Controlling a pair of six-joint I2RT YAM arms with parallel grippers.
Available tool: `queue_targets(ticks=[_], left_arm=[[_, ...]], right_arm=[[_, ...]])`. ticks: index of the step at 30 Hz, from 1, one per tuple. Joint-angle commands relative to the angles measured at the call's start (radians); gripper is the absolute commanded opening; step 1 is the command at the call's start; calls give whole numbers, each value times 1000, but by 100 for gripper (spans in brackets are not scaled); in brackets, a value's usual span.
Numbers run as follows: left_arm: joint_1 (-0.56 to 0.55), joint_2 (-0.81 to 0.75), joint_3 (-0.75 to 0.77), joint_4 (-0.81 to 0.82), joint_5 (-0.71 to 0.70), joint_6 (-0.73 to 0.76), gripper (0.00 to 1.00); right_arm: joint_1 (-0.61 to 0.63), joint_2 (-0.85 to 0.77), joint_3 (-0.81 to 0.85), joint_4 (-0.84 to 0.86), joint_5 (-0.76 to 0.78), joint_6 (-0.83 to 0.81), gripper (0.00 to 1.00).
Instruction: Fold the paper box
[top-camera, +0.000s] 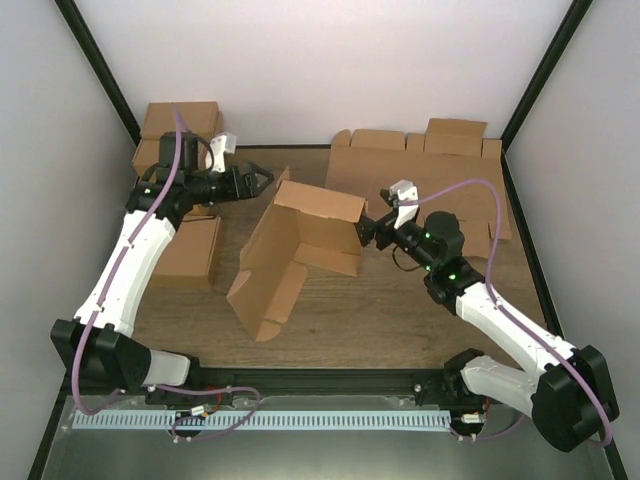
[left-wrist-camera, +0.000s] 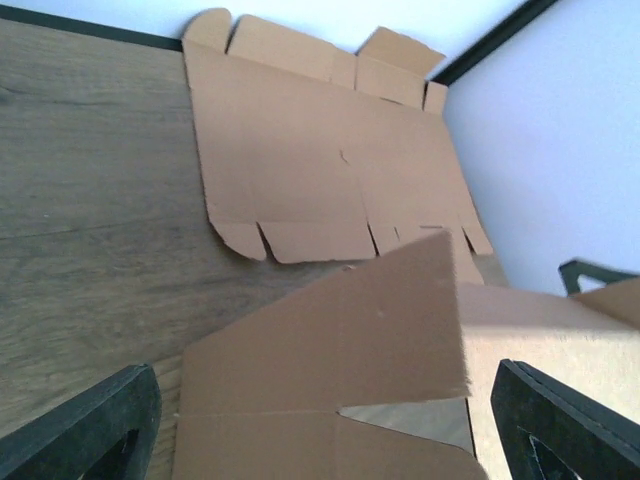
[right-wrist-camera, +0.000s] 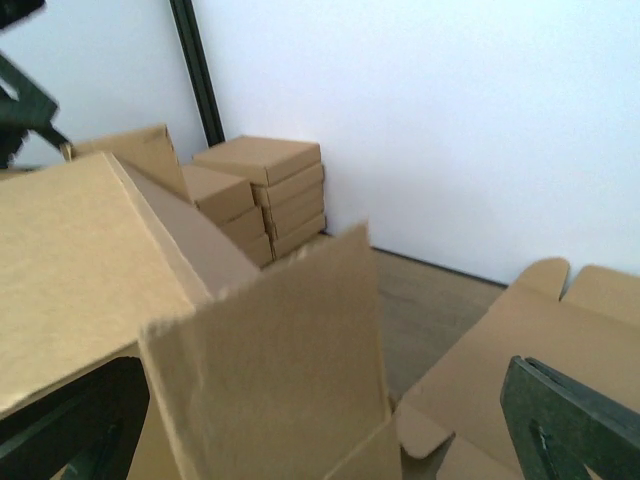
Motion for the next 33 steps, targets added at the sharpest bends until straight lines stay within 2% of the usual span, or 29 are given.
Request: queue_targets(ticks=[1, 4, 9, 12, 16, 21, 24, 29, 33], left_arm=[[-14, -11, -17, 5, 67, 72, 93], [-14, 8, -30, 7, 43, 78, 93], [-13, 49, -27, 39, 74, 64, 87], [-15, 54, -27, 30, 90, 79, 86], [-17, 43, -25, 1, 117, 102, 86], [-35, -22, -8, -45, 121, 103, 86], [-63, -64, 0, -104, 79, 117, 86], [-160, -57, 16, -256, -97, 181, 85], [-166, -55, 7, -267, -98, 187, 80]], right_arm=[[9, 13, 117, -51, -21, -6, 100], [9, 19, 146, -65, -19, 10, 100], [9, 13, 158, -68, 37, 50, 100], [9, 25, 168, -75, 6, 21, 100], [10, 30, 155, -106, -23, -101, 100], [12, -16, 47, 7, 72, -288, 100], [13, -35, -4, 89, 101, -403, 100], [15, -14, 12, 124, 117, -534, 100], [22, -20, 13, 165, 126, -623, 100]])
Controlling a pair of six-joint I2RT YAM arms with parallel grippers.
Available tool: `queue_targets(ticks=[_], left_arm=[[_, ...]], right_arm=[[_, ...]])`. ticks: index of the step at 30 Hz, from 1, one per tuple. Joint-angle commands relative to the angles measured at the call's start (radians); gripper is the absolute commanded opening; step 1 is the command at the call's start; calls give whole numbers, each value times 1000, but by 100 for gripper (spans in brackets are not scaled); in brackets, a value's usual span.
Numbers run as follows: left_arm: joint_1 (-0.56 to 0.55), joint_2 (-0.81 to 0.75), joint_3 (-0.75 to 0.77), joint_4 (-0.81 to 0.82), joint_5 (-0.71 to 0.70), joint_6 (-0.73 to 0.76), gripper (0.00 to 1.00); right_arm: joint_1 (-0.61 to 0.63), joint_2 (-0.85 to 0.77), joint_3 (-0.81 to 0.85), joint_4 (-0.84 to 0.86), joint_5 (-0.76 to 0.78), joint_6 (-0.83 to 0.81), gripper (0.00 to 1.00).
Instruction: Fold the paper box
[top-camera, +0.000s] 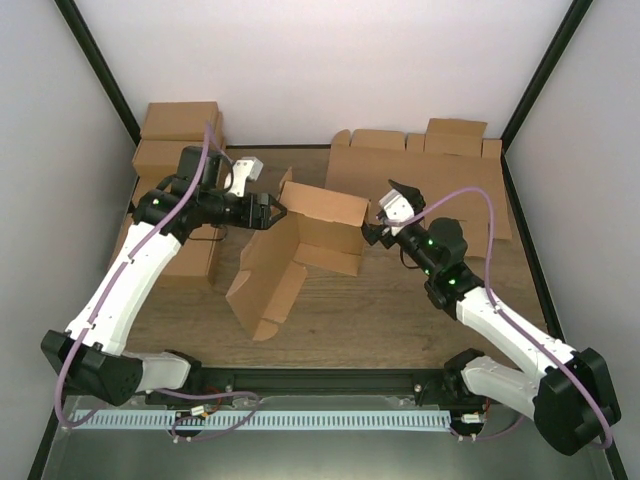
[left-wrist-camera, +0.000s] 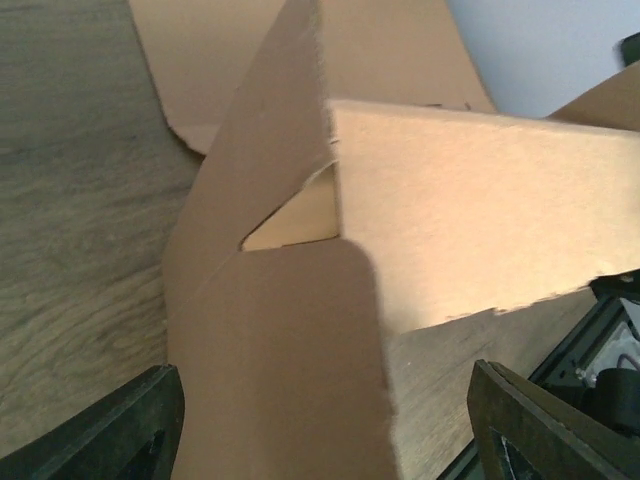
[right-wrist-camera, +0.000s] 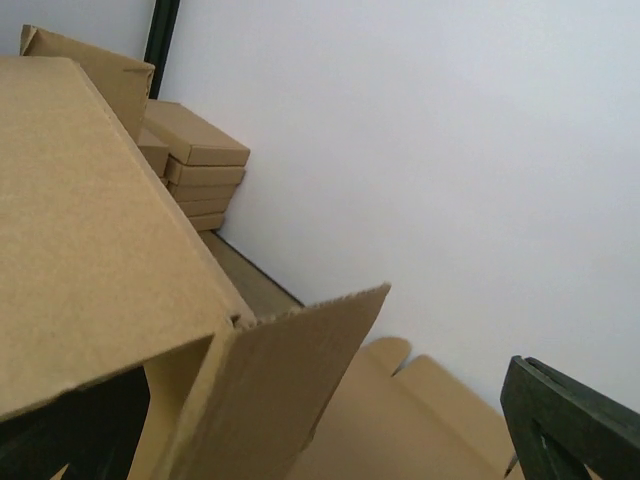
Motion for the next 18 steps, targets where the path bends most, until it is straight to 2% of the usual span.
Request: queue_targets(ticks=[1, 9, 16, 18], left_arm=[[-3, 7, 10, -72, -53, 34, 79], [-30, 25, 60, -142, -124, 58, 72], [-90, 41, 90, -163, -157, 69, 50], [-108, 49, 103, -182, -176, 71, 48]], right_arm=[[16, -8, 31, 92, 24, -168, 100], [26, -32, 62, 43, -142, -420, 100], [46, 0, 152, -105, -271, -572, 100], [54, 14, 168, -113, -284, -595, 100]])
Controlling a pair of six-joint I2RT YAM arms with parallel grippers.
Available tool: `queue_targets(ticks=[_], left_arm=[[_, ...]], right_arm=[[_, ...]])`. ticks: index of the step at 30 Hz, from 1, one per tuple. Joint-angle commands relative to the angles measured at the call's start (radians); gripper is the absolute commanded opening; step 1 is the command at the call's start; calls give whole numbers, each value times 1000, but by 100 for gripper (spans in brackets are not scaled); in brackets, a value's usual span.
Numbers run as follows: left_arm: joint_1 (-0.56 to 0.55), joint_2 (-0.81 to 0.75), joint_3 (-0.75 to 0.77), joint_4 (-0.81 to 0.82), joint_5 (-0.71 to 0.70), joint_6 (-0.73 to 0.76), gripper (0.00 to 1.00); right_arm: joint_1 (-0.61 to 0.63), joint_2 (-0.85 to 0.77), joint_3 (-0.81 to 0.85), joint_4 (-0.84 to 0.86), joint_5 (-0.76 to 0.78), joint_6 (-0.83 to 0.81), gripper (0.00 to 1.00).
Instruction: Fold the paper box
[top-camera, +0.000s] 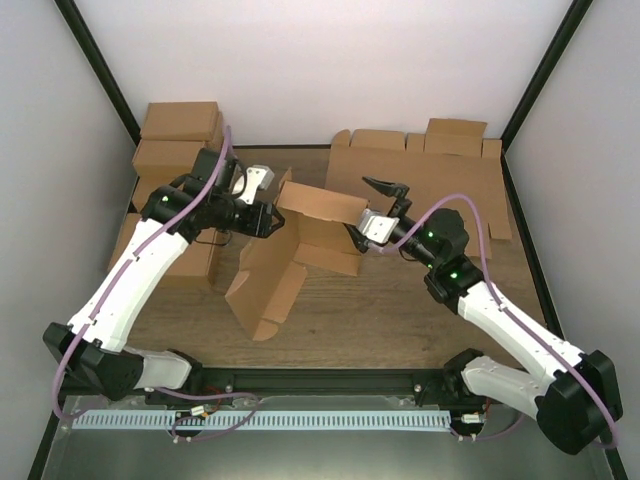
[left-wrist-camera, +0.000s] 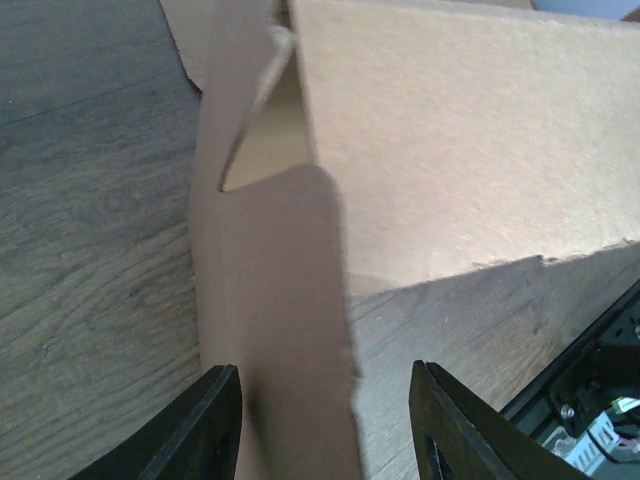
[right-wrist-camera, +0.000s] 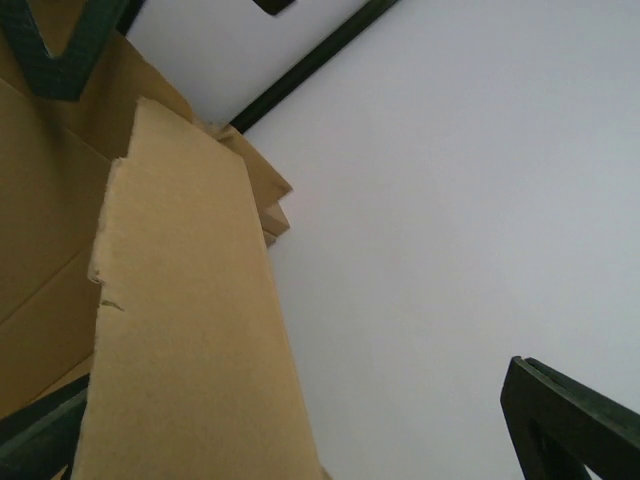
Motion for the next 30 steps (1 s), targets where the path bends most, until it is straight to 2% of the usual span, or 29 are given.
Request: queue_targets(ticks=[1, 5, 11, 16, 25, 30], left_arm=[[-38, 17, 52, -43, -46, 17, 48], [-45, 24, 47, -49, -56, 17, 42], [-58, 37, 52, -71, -95, 29, 32], [-67, 43, 56, -86, -121, 37, 27], [-83, 43, 34, -86, -144, 66, 25], [-109, 38, 27, -88, -186, 75, 16]], right_arm=[[21, 30, 82, -64, -84, -112, 100], [22, 53, 127, -110, -100, -120, 100], [21, 58, 163, -92, -58, -51, 100], [22, 86, 237, -157, -45, 26, 100], [21, 156, 362, -272, 0, 206, 100], [13, 209, 447, -368, 25, 308, 100]])
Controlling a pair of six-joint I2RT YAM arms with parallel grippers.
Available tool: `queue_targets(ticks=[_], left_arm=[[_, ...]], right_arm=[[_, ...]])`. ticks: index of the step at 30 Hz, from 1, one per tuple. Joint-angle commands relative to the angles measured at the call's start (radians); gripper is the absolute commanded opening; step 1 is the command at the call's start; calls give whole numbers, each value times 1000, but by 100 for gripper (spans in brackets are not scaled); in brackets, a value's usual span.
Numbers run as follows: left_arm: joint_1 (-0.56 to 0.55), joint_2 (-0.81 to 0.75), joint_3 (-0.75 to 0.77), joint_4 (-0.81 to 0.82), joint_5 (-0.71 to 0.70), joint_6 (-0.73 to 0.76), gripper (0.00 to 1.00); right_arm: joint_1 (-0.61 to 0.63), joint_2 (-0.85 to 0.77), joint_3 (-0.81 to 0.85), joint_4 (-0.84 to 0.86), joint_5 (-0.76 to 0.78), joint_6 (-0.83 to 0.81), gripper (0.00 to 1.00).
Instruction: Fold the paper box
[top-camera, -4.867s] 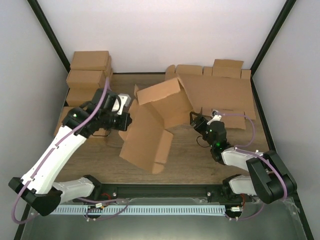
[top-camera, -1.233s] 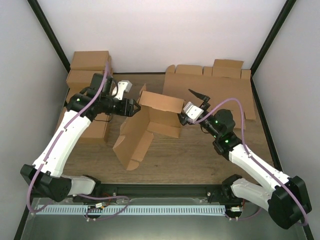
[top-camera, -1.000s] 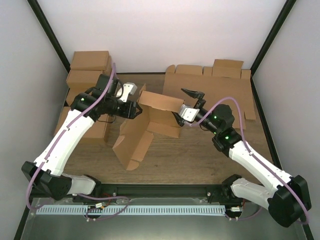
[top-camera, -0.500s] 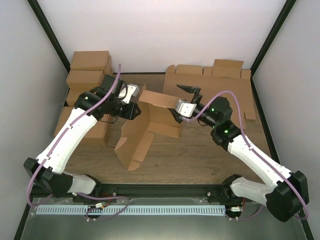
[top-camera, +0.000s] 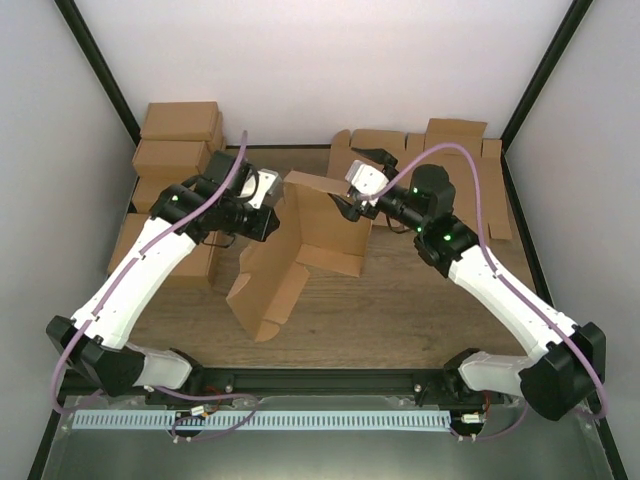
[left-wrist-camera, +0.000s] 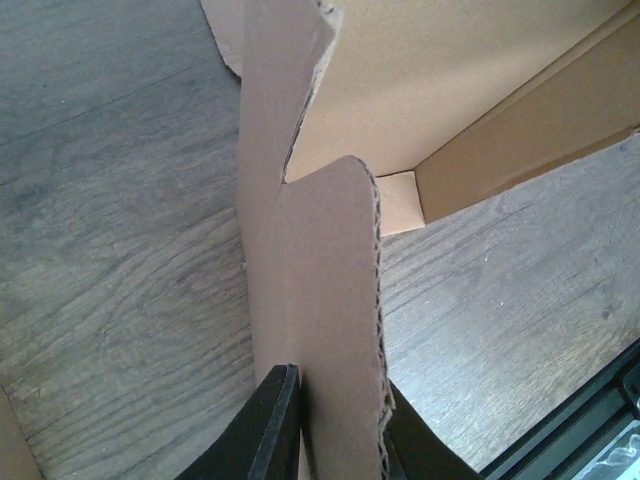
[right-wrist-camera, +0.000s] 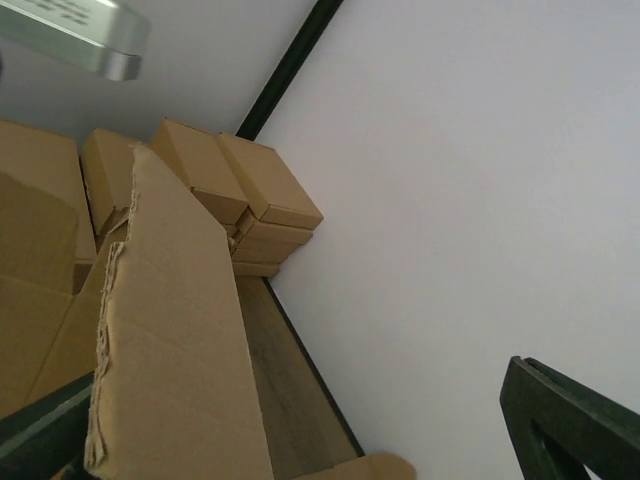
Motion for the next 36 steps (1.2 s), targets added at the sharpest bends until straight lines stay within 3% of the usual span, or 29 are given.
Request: queue_targets(ticks=[1, 7, 20, 24, 30, 36], left_arm=[[-26, 7, -12, -26, -37, 36, 14], [-46, 7, -10, -34, -53, 41, 9], [-69, 16, 0, -44, -88, 44, 9], [-70, 20, 8, -37, -88, 37, 14], [-70, 10, 3, 9, -64, 15, 39], [-70, -1, -14, 85, 14, -19, 48]], right_arm=[[-7, 29, 94, -95, 30, 137, 100], [-43, 40, 142, -141, -6, 229, 100], [-168, 147, 353, -359, -124, 380, 100], [-171, 148, 362, -378, -188, 368, 100], [-170, 84, 303, -382, -308, 379, 100], [-171, 40, 255, -436, -345, 402, 100]])
